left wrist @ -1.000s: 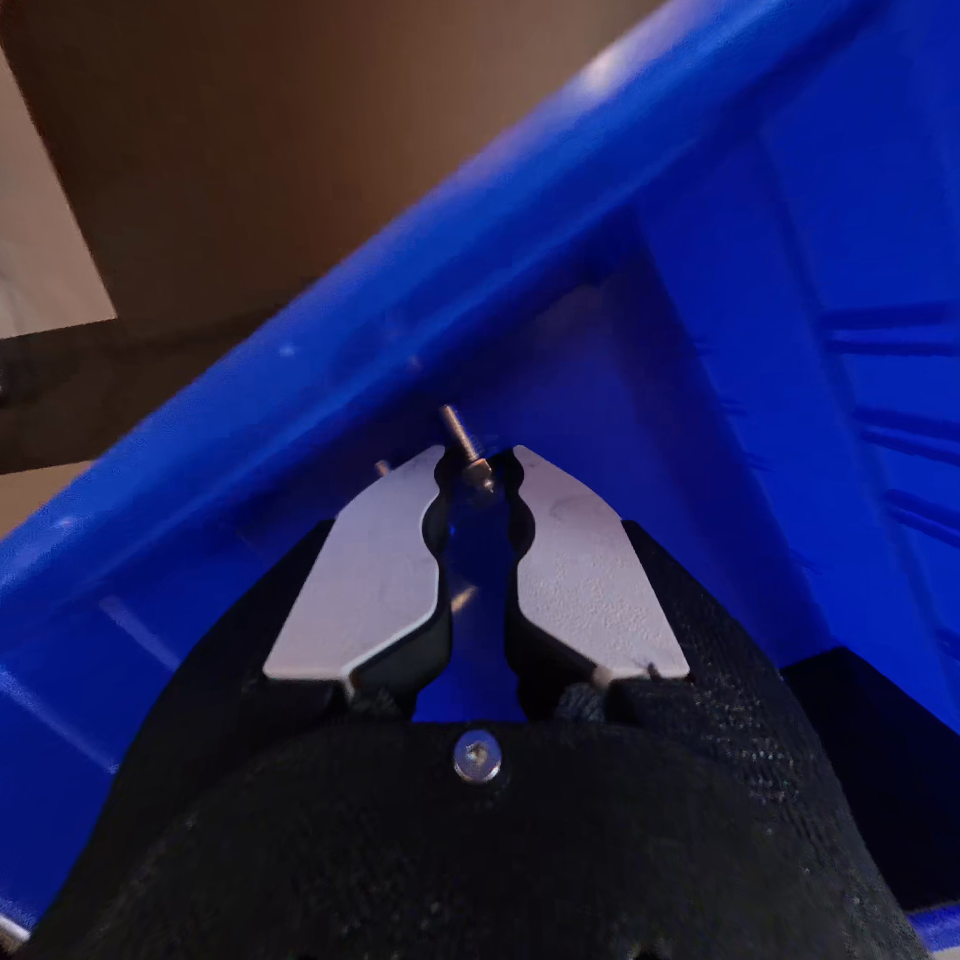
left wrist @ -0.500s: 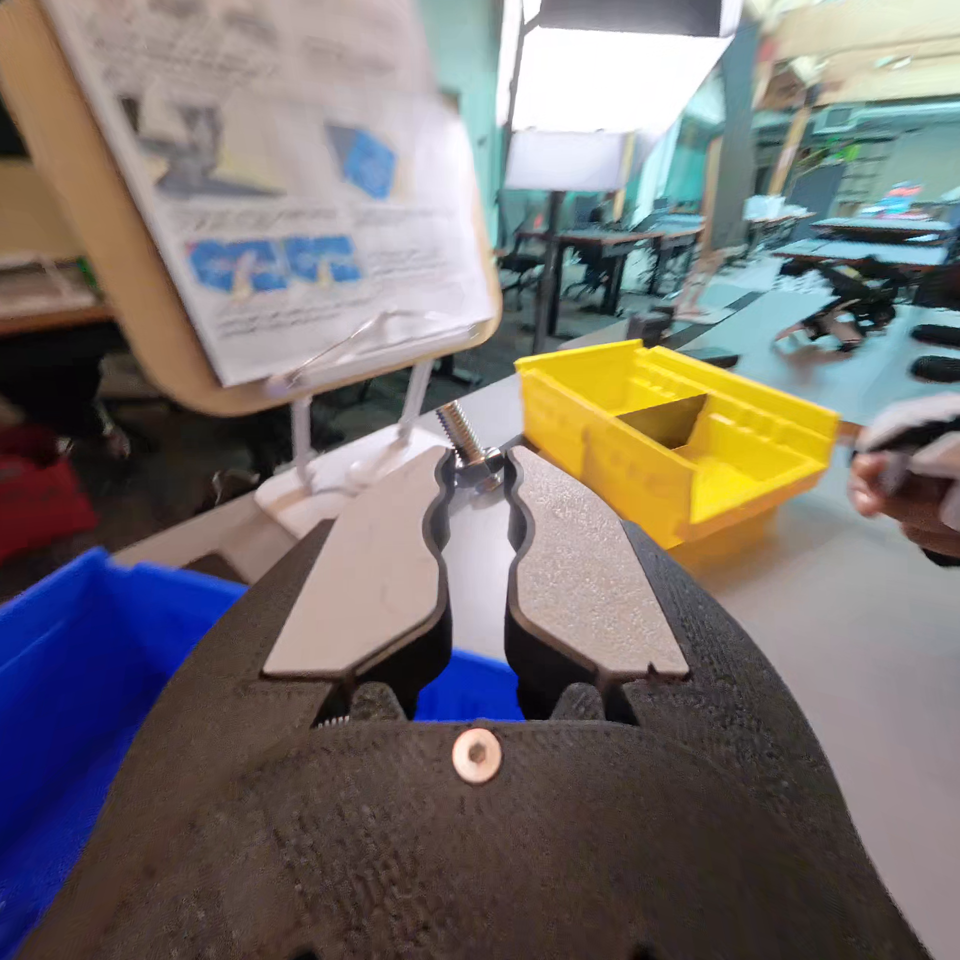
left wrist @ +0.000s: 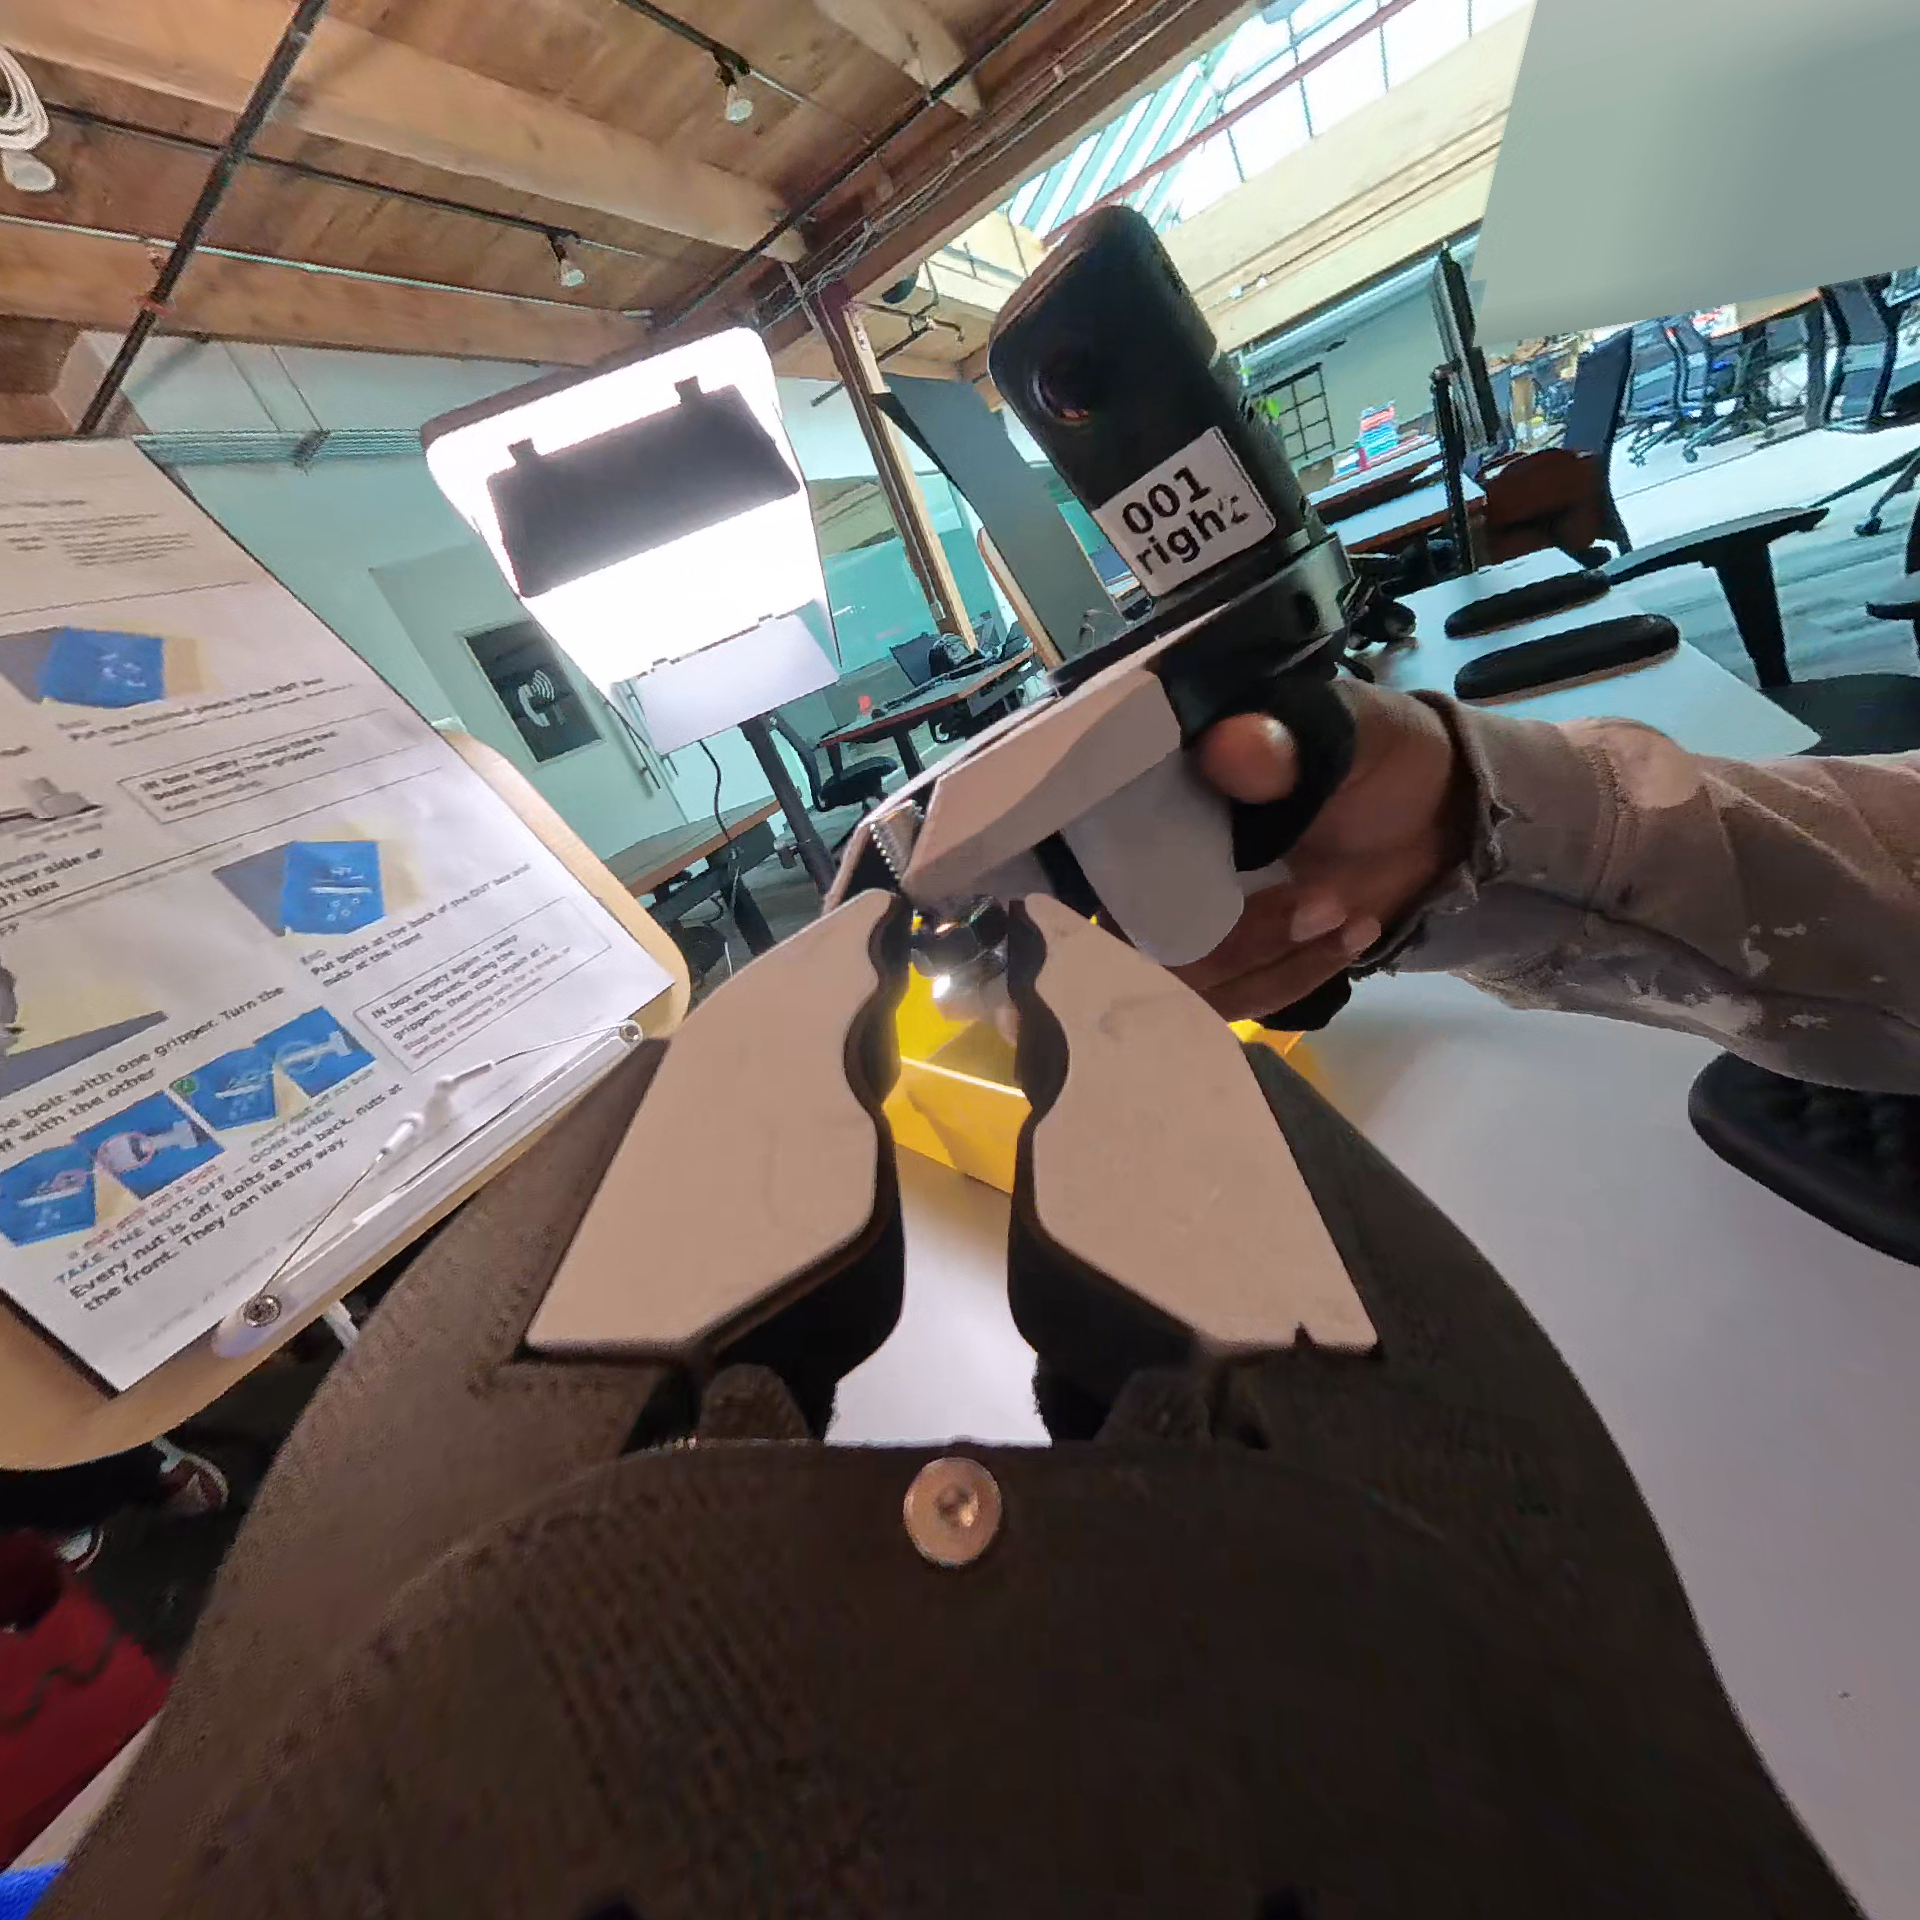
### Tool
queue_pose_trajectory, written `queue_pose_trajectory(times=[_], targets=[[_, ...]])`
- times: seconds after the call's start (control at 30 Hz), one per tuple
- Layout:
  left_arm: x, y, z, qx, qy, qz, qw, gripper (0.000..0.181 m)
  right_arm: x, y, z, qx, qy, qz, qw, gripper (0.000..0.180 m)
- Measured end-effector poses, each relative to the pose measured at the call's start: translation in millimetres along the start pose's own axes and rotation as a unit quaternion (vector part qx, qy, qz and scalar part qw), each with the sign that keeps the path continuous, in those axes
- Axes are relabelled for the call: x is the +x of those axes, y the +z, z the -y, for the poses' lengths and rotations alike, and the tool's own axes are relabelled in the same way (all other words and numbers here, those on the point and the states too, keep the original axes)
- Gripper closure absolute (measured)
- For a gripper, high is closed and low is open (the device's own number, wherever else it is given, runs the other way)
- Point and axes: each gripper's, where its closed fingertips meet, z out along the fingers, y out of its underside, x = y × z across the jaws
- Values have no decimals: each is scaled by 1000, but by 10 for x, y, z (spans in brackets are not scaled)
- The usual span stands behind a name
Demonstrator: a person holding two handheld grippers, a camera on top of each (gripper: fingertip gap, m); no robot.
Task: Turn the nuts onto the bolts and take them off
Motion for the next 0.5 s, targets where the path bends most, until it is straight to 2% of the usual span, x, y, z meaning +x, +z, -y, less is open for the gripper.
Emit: queue_pose_trajectory(times=[0.1, 0.27, 0.37, 0.5], targets=[[24, 33, -50, 4, -26, -11, 1000, 162, 19, -42, -36, 2, -20, 2, 1000, 167], [156, 74, 50, 54, -173, -78, 980, 155, -12, -196, -17, 17, -33, 48, 998, 170], [135, 77, 38, 64, -235, -92, 966, 150, -17, -294, 62, 47, -26, 70, 996, 170], [151, 103, -73, 40, -284, -113, 951, 150, -95, -390, 141, 69, -24, 104, 992, 170]])
